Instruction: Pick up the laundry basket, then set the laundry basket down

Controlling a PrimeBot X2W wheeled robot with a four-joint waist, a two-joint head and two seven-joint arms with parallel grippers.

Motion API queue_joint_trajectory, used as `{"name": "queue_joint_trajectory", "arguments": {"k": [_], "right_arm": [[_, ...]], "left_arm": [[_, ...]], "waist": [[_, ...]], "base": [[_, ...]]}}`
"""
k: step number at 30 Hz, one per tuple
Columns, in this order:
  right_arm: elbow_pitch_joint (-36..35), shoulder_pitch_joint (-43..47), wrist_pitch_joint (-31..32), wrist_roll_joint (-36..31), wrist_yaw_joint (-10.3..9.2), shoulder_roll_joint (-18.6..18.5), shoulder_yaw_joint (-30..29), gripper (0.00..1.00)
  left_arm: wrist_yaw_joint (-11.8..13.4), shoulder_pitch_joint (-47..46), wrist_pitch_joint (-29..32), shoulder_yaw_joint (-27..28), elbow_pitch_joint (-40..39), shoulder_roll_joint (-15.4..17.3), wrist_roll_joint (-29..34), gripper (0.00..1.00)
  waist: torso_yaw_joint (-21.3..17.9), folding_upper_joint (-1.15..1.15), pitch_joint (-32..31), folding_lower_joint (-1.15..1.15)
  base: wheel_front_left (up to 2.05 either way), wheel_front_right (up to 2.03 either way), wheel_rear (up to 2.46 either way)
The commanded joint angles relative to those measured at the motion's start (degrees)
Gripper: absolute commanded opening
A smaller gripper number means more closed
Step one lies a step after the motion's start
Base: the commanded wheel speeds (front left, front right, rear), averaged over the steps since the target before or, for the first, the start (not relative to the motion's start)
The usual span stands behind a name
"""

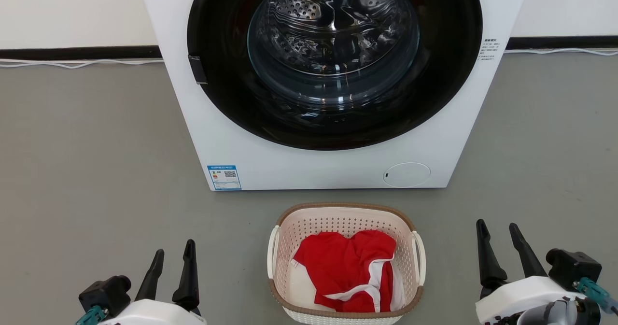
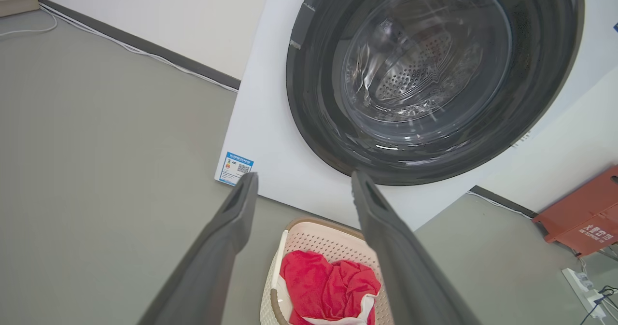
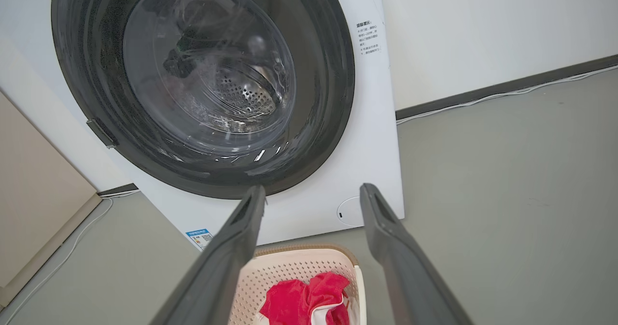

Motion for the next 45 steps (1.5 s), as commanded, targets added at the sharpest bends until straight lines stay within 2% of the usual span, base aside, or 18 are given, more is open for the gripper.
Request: {"name": "queue_joint_trajectory", "arguments": {"k": [1, 29, 45], "right_arm": [[-1.03, -2.73, -1.39, -3.13, 0.33, -0.59, 0.78, 1.0], [1.44, -3.48, -5.94, -23.5, 0.43, -0.35, -0.12, 1.0], [1.71, -3.3, -6.04, -23.55, 0.43, -0.2, -0.23, 1.0]], "left_arm": [[0.46, -0.84, -1.16, 1.14, -1.57, 0.62, 2.82, 1.0], [1.13, -0.63, -5.71, 1.14, -1.63, 0.84, 20.85, 1.0], [1.13, -0.34, -5.81, 1.86, -1.07, 0.85, 20.48, 1.0]], "waist": [[0.05, 0.0, 0.01, 0.0], [0.28, 0.0, 0.18, 0.0], [0.32, 0.0, 0.02, 0.0]], "base": [[0.0, 0.0, 0.0], [0.0, 0.0, 0.0], [0.0, 0.0, 0.0]]}}
